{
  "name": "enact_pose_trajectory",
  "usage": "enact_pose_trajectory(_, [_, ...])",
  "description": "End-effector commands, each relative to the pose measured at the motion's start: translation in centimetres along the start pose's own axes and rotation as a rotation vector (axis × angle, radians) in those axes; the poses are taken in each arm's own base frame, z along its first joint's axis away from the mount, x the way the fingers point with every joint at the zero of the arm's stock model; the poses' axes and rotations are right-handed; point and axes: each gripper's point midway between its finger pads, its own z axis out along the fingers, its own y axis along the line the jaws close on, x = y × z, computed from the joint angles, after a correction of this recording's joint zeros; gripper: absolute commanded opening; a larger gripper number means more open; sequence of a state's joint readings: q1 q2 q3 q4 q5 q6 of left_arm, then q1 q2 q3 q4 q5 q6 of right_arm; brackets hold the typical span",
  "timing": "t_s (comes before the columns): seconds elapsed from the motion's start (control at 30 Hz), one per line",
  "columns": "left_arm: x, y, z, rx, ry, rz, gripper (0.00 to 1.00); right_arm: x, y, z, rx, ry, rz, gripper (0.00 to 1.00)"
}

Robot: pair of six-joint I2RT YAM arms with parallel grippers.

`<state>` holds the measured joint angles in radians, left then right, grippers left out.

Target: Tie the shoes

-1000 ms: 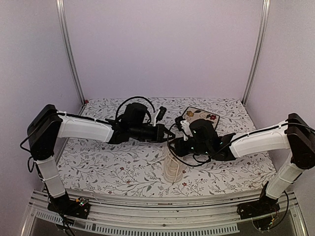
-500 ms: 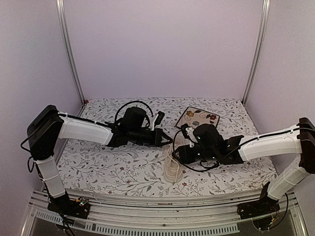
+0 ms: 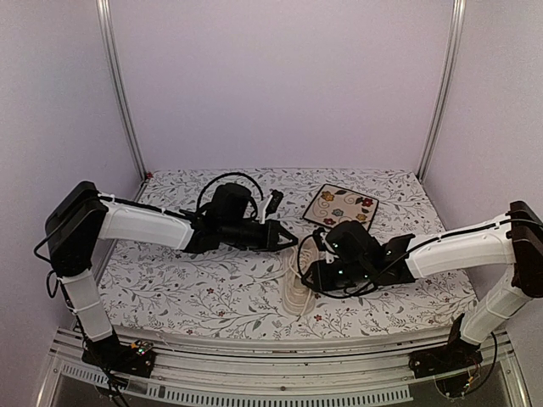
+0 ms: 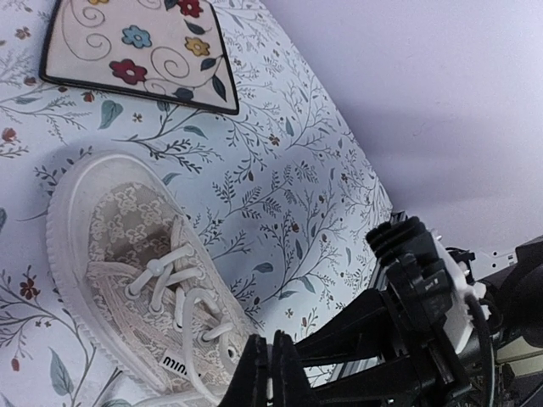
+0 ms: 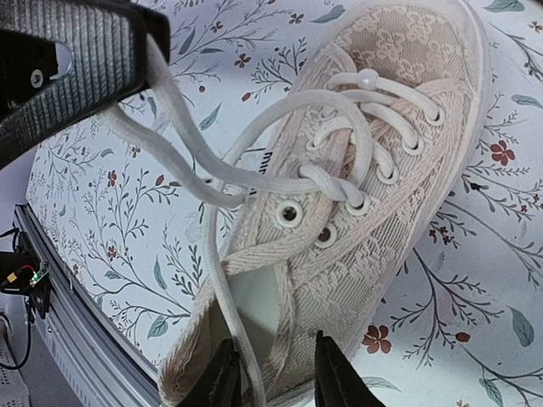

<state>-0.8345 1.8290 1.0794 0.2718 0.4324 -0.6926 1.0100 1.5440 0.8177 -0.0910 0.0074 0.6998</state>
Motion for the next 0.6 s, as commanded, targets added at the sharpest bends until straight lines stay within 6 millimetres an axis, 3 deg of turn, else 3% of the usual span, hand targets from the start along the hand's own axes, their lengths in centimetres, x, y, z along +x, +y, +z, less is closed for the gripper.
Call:
enact_pose_trajectory(0.0, [-1.4,-0.6,-0.8,0.012,-0.044,0.013,0.00,0.1,1.3,-0.1,-0.042,0.028,0.018,0.28])
enact_pose_trajectory(0.2, [-1.4,-0.7,-1.1,0.011,-0.049,0.016,0.00,-0.4,1.5,-0.7,-0.056,-0.003,0.024,0.03])
enact_pose_trajectory(0.3, [-1.1,-0.7,-1.2,0.016,-0.045,0.019,0.00,-1.2,0.6,-1.4,-0.011,-0.029,0.021,0.03])
enact_pose_trajectory(0.57, [-0.1,-1.3,-1.9,0.072,-0.046,0.031,0.00,-3.9,-5.0,-2.7,0.116,-0.089,0.045,0.02])
